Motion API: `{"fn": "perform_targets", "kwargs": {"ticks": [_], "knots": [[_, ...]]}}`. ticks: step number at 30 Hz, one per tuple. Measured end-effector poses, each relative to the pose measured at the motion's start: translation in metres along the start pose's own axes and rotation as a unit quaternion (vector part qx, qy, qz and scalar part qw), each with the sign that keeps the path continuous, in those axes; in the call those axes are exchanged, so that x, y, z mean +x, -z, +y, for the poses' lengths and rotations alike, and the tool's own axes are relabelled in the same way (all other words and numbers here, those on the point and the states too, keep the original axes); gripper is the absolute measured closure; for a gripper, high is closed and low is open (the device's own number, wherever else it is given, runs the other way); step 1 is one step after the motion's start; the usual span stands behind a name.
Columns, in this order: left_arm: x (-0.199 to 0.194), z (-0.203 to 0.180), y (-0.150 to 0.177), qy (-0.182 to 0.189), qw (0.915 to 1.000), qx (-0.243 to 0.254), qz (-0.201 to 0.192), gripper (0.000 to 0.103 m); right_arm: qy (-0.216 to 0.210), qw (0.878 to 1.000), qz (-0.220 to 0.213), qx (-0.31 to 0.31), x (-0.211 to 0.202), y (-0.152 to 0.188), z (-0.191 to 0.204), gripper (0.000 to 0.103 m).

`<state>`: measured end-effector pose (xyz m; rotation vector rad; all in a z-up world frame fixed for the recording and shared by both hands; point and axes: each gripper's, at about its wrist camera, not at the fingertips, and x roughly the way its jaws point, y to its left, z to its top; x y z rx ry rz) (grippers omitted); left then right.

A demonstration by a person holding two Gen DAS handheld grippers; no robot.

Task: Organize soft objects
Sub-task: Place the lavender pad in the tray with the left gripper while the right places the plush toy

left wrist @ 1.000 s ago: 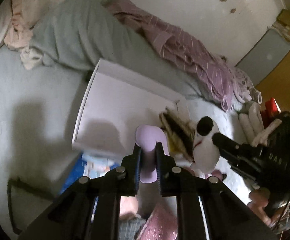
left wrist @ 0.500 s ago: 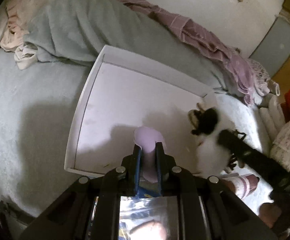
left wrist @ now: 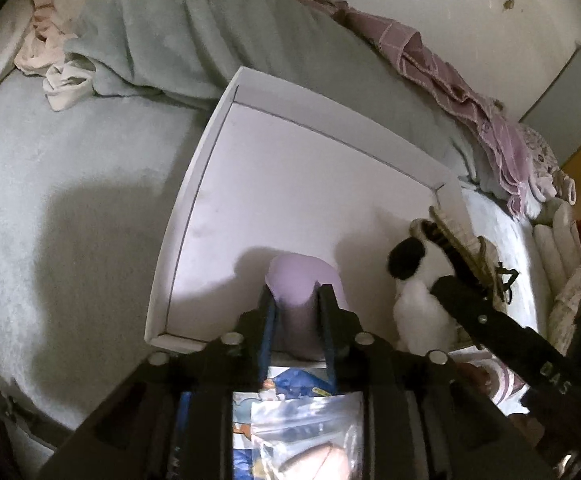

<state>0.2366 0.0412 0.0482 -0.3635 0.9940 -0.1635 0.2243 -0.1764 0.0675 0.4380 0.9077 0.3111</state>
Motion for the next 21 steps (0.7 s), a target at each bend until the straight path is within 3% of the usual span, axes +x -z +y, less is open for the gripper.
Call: {"fn": "perform_targets", "kwargs": {"ticks": [5, 7, 10, 14, 17, 21], "knots": [[-0.006, -0.014, 0.001, -0.011, 0.9993, 0.035, -0.001, 0.051, 0.016, 0.999, -0.030, 0.005, -0.005, 0.000, -0.006, 0.081], [-0.007, -0.020, 0.002, -0.014, 0.9985, 0.053, 0.005, 0.046, 0.034, 0.999, -0.042, -0.004, -0.007, 0.000, -0.005, 0.081], [-0.013, -0.023, 0.000, -0.011, 0.9985, 0.052, 0.013, 0.041, 0.056, 0.997, -0.051, -0.010, -0.008, -0.002, -0.005, 0.081], [-0.030, -0.011, -0.005, 0.022, 0.9991, 0.021, 0.028, 0.039, 0.032, 0.999, -0.016, 0.003, 0.000, -0.003, -0.009, 0.081], [-0.043, 0.006, -0.009, 0.036, 0.9985, -0.011, 0.040, 0.035, 0.028, 0.999, -0.018, -0.004, -0.005, -0.003, -0.006, 0.079], [-0.047, 0.032, -0.009, 0.025, 0.9955, -0.059, 0.069, 0.035, -0.016, 1.000, 0.002, 0.006, -0.015, -0.007, -0.001, 0.058]]}}
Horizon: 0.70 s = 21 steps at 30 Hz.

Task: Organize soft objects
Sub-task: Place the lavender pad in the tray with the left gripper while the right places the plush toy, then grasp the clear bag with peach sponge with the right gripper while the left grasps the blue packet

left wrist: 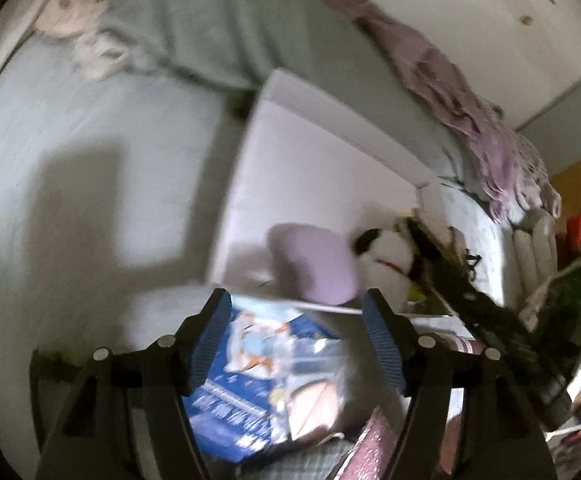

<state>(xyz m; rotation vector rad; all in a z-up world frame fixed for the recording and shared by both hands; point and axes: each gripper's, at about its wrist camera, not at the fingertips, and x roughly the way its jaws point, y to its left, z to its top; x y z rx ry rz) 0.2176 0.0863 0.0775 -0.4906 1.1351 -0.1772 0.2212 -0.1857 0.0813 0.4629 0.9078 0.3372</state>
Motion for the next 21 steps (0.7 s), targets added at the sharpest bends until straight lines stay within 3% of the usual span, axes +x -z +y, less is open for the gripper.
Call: {"fn": "perform_targets", "kwargs": {"ticks": [3, 6, 13, 17, 21], "knots": [[0.002, 0.009, 0.000, -0.026, 0.9995, -0.013, 0.010, 0.035, -0.026, 0.999, 0.018, 0.004, -0.005, -0.001, 0.007, 0.058], [0.005, 0.013, 0.002, -0.038, 0.9987, -0.011, 0.032, 0.035, -0.025, 0.998, 0.049, -0.004, -0.004, 0.001, 0.016, 0.058], [0.015, 0.020, 0.009, -0.060, 0.9948, 0.022, 0.079, 0.035, 0.003, 0.987, 0.157, -0.022, 0.016, 0.012, 0.033, 0.057], [0.023, 0.020, 0.012, -0.075, 0.9922, 0.037, 0.093, 0.035, 0.008, 0.982, 0.186, -0.021, 0.023, 0.019, 0.035, 0.056], [0.031, 0.012, 0.018, -0.071, 0.9897, 0.052, 0.113, 0.035, 0.027, 0.978, 0.205, -0.020, 0.029, 0.023, 0.035, 0.048]]}}
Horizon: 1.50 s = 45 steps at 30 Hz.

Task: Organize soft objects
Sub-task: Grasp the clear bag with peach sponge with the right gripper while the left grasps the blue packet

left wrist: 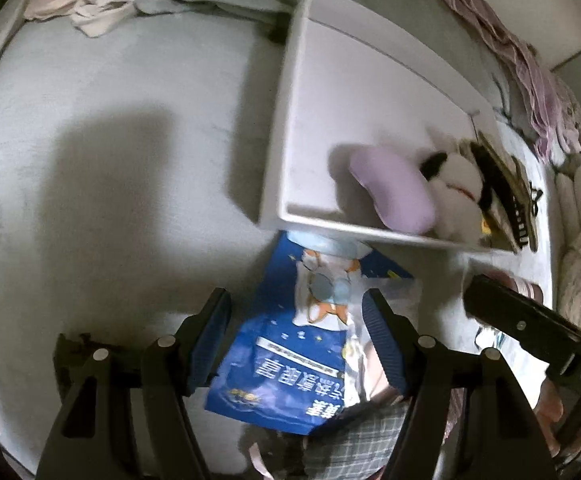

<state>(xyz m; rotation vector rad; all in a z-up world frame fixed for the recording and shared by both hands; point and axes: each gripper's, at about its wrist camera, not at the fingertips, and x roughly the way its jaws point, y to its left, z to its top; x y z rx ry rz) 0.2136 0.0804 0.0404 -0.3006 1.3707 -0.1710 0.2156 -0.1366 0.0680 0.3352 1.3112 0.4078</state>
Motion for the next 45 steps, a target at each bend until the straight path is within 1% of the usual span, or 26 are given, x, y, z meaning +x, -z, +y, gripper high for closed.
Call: {"fn": "perform_targets", "kwargs": {"ticks": [1, 3, 5, 8, 9, 11, 12, 13, 14, 16, 19, 22, 23, 26, 28, 31, 32, 33, 34, 36, 37, 38, 40, 41, 42, 45], "knots": [[0.002, -0.003, 0.001, -0.002, 1.0000, 0.006, 0.006, 0.035, 0.011, 1.000, 0.005, 0.001, 0.002, 0.001, 0.000, 0.048], [0.006, -0.008, 0.003, -0.015, 0.9997, 0.018, 0.011, 0.035, 0.018, 1.000, 0.017, 0.002, 0.007, 0.000, 0.000, 0.047], [0.010, -0.015, 0.005, -0.031, 0.9989, 0.033, 0.015, 0.035, 0.006, 0.999, 0.032, 0.006, 0.014, 0.000, 0.000, 0.045], [0.011, -0.016, 0.009, -0.036, 0.9982, 0.042, 0.024, 0.036, -0.026, 0.998, 0.061, 0.022, 0.027, 0.002, 0.001, 0.038], [0.010, -0.015, 0.011, -0.037, 0.9981, 0.044, 0.022, 0.040, -0.036, 0.996, 0.072, 0.029, 0.032, 0.004, 0.002, 0.035], [0.008, -0.015, 0.013, -0.045, 0.9974, 0.052, 0.021, 0.061, -0.042, 0.995, 0.088, 0.034, 0.039, 0.006, 0.004, 0.031], [0.007, -0.015, 0.015, -0.040, 0.9974, 0.057, 0.020, 0.066, -0.038, 0.994, 0.096, 0.032, 0.044, 0.008, 0.006, 0.030], [0.005, -0.015, 0.016, -0.031, 0.9975, 0.060, 0.019, 0.079, -0.036, 0.994, 0.101, 0.030, 0.047, 0.009, 0.008, 0.029], [0.003, -0.014, 0.017, -0.018, 0.9977, 0.063, 0.020, 0.083, -0.034, 0.994, 0.105, 0.029, 0.049, 0.010, 0.009, 0.029], [0.000, -0.016, 0.017, 0.000, 0.9979, 0.064, 0.011, 0.088, -0.033, 0.993, 0.110, 0.031, 0.053, 0.011, 0.008, 0.029], [-0.003, -0.016, 0.016, 0.010, 0.9982, 0.059, 0.001, 0.090, -0.041, 0.992, 0.111, 0.040, 0.052, 0.010, 0.004, 0.029], [-0.009, -0.011, 0.015, 0.011, 0.9988, 0.045, -0.015, 0.096, -0.044, 0.992, 0.112, 0.045, 0.050, 0.010, 0.001, 0.029], [-0.010, -0.013, 0.015, 0.006, 0.9990, 0.038, -0.022, 0.096, -0.043, 0.992, 0.111, 0.047, 0.050, 0.009, 0.001, 0.029], [-0.020, -0.003, 0.015, -0.012, 0.9988, 0.018, -0.043, 0.097, -0.035, 0.993, 0.109, 0.041, 0.051, 0.011, 0.004, 0.029], [-0.025, 0.003, 0.015, -0.013, 0.9985, 0.005, -0.053, 0.098, -0.025, 0.993, 0.107, 0.034, 0.052, 0.011, 0.008, 0.028], [-0.030, 0.011, 0.015, -0.021, 0.9980, -0.003, -0.060, 0.098, -0.002, 0.995, 0.096, 0.027, 0.055, 0.014, 0.016, 0.022], [-0.033, 0.012, 0.014, -0.024, 0.9977, -0.003, -0.063, 0.098, 0.008, 0.996, 0.090, 0.024, 0.056, 0.016, 0.019, 0.019], [-0.034, 0.012, 0.015, -0.026, 0.9976, -0.002, -0.064, 0.099, 0.026, 0.996, 0.081, 0.013, 0.058, 0.019, 0.026, 0.015], [-0.035, 0.012, 0.016, -0.031, 0.9974, -0.002, -0.066, 0.099, 0.036, 0.996, 0.077, 0.004, 0.060, 0.020, 0.030, 0.014], [-0.033, 0.008, 0.013, -0.035, 0.9973, 0.002, -0.064, 0.099, 0.078, 0.994, 0.061, -0.034, 0.065, 0.026, 0.044, 0.012], [-0.031, 0.006, 0.012, -0.040, 0.9972, 0.003, -0.062, 0.099, 0.090, 0.993, 0.056, -0.049, 0.067, 0.027, 0.048, 0.012], [-0.029, 0.005, 0.010, -0.044, 0.9972, 0.004, -0.061, 0.100, 0.104, 0.991, 0.047, -0.068, 0.068, 0.028, 0.052, 0.015], [-0.030, 0.006, 0.010, -0.041, 0.9973, 0.000, -0.062, 0.099, 0.123, 0.989, 0.036, -0.080, 0.068, 0.027, 0.052, 0.029], [-0.030, 0.006, 0.009, -0.036, 0.9973, -0.003, -0.064, 0.100, 0.138, 0.987, 0.030, -0.077, 0.065, 0.026, 0.050, 0.041], [-0.032, 0.006, 0.010, -0.034, 0.9972, -0.003, -0.066, 0.100, 0.143, 0.987, 0.024, -0.076, 0.062, 0.024, 0.047, 0.045], [-0.038, 0.005, 0.013, -0.033, 0.9968, 0.001, -0.073, 0.100, 0.122, 0.989, 0.032, -0.073, 0.058, 0.016, 0.036, 0.051]]}}
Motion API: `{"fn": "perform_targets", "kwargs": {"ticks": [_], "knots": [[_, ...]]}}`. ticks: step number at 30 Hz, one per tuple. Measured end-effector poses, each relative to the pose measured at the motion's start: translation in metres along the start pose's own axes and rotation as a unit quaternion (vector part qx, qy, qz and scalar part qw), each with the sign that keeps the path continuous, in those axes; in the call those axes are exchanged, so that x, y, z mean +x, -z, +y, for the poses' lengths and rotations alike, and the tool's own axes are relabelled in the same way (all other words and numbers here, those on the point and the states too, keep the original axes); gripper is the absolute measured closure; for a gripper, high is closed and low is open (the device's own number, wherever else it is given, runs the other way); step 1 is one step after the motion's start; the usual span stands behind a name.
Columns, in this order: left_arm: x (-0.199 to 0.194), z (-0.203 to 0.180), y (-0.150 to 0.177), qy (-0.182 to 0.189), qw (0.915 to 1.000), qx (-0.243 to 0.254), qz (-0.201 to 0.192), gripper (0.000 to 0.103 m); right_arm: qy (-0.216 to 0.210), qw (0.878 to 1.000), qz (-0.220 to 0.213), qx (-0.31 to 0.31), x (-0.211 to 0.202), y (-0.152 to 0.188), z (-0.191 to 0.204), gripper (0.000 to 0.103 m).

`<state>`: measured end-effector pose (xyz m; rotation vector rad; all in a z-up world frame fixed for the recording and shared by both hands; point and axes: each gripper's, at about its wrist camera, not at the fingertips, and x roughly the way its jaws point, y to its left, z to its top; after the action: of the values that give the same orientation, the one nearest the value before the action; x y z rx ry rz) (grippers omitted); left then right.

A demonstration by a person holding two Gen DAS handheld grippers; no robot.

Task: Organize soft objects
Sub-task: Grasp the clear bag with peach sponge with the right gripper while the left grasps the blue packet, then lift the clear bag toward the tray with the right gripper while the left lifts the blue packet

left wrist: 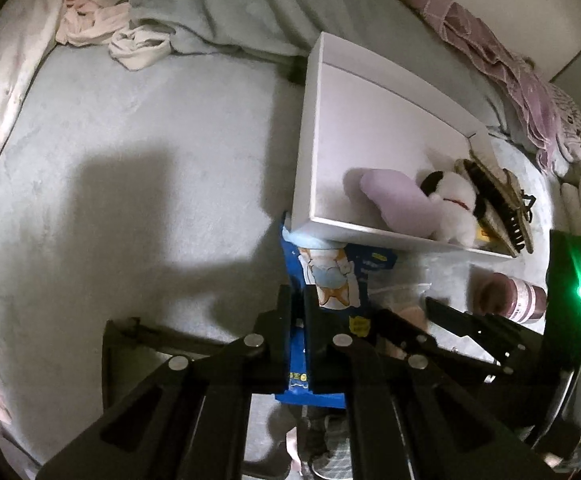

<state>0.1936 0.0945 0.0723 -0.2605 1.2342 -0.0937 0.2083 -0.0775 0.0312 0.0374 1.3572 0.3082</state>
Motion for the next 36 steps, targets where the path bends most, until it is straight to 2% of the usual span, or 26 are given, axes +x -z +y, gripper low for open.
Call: {"fn": "perform_targets", "kwargs": {"ticks": [5, 9, 16, 20, 22, 27, 28, 30, 32, 33, 36], "knots": [[-0.009, -0.008, 0.003, 0.010, 0.9999, 0.012, -0.006, 0.100, -0.050, 0.999, 0.004, 0.021, -0.009, -0.007, -0.023, 0.053], [-0.023, -0.013, 0.007, 0.026, 0.9993, 0.019, -0.021, 0.100, -0.078, 0.996, -0.019, 0.024, -0.030, -0.008, -0.030, 0.054], [-0.062, -0.030, 0.013, 0.070, 0.9935, 0.048, -0.076, 0.101, -0.121, 0.990, -0.067, 0.034, -0.068, 0.001, -0.043, 0.054], [-0.076, -0.035, 0.013, 0.102, 0.9869, 0.053, -0.114, 0.101, -0.142, 0.985, -0.086, 0.038, -0.077, 0.001, -0.040, 0.054], [-0.078, -0.033, 0.012, 0.113, 0.9851, 0.051, -0.119, 0.101, -0.146, 0.984, -0.092, 0.039, -0.081, 0.003, -0.043, 0.054], [-0.061, -0.025, 0.006, 0.073, 0.9930, 0.023, -0.089, 0.100, -0.140, 0.985, -0.092, 0.049, -0.079, 0.001, -0.046, 0.053], [-0.054, -0.022, 0.004, 0.067, 0.9950, 0.015, -0.073, 0.097, -0.140, 0.985, -0.090, 0.051, -0.078, -0.001, -0.047, 0.054], [-0.036, -0.010, 0.000, 0.051, 0.9982, -0.009, -0.030, 0.083, -0.139, 0.985, -0.086, 0.050, -0.076, -0.001, -0.047, 0.053], [-0.019, 0.002, -0.003, 0.035, 0.9989, -0.032, 0.001, 0.040, -0.140, 0.986, -0.081, 0.051, -0.074, -0.003, -0.048, 0.053], [-0.013, 0.007, -0.004, 0.030, 0.9988, -0.039, 0.008, 0.034, -0.140, 0.986, -0.076, 0.053, -0.072, -0.003, -0.049, 0.053], [0.001, 0.026, -0.007, 0.031, 0.9965, -0.073, 0.025, 0.033, -0.138, 0.986, -0.069, 0.055, -0.067, -0.004, -0.050, 0.053]]}}
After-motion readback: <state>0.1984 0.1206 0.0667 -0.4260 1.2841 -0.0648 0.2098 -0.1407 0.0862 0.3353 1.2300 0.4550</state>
